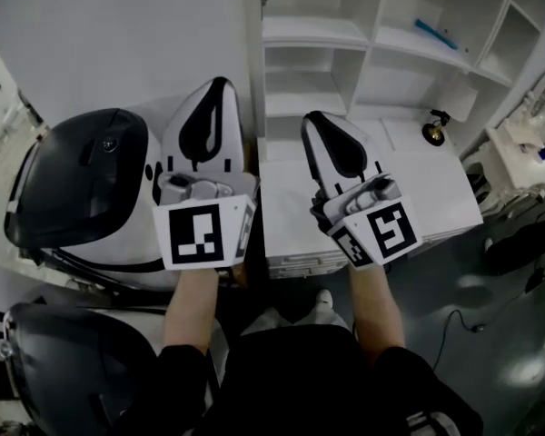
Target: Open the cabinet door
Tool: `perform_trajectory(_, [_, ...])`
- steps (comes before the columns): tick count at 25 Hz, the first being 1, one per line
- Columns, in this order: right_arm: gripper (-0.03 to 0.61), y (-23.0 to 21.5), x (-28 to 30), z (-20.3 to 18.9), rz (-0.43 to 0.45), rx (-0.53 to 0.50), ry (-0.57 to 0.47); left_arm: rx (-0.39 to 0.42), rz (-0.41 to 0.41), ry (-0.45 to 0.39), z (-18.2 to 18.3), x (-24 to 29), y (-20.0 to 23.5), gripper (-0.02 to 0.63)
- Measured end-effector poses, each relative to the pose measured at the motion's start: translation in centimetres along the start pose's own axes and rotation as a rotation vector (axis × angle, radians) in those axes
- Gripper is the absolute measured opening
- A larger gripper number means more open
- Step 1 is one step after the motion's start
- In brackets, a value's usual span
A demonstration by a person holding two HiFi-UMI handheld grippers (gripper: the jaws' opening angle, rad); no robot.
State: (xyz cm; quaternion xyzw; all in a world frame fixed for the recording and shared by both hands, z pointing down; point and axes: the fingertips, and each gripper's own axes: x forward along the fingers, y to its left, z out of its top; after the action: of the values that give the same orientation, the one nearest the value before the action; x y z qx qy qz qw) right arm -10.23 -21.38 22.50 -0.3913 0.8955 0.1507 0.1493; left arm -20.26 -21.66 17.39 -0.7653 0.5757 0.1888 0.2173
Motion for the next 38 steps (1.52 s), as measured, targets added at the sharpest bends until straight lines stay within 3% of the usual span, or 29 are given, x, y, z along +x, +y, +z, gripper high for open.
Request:
perform_trajectory(8, [0.034,-0.4,-3.1,-4.5,-0.094,0.020,0.111,-0.063,0.042,0.148,-6.7,-5.5,-1.8,0.017])
perform_trajectory(17, [0.020,-0.2,-6.7,-11.1,-0.158,0.052,0.269,-0.149,0.022,0.344,-14.4,-9.6,-6.6,0.017])
perform_trajectory(25, [0.020,1.9,-8.8,-15.9,-0.130,0.089,0.379,-0.200,0.035,0.430,-17.8,-12.2,-7.8,0.017])
perform_trajectory(38, [0.020,4.0,-6.9,-17.9,-0.077,0.131,0.393,-0.199,0.078,0.447,-18.7,-13.6,-5.4,0.017])
